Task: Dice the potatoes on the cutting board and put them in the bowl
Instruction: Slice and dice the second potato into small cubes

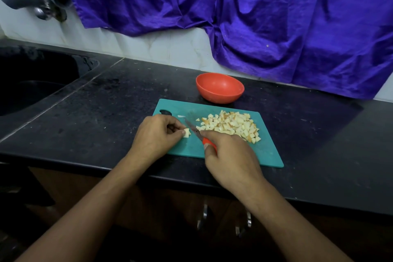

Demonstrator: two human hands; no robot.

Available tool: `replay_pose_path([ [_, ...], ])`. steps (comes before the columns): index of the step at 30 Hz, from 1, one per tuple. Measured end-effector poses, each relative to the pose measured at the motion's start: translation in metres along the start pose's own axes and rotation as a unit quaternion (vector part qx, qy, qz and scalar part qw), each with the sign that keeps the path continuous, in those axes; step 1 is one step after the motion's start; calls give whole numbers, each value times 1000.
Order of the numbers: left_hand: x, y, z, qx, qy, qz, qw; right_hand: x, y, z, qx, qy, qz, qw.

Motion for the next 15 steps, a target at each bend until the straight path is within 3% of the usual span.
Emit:
replay_pose_path([
  [15, -2, 0, -2, -15, 19, 1, 1000, -9, -9, 20, 56, 23, -3, 998],
])
Point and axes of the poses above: each hand's wrist, its own x-axis away from the middle knuckle, its own y-axis out of the back of the hand, z = x × y, the point moved 5 cm from there along -x, towards the middle knuckle, and after that the axes turned 11 degrees about z, right-handed, at the moved point
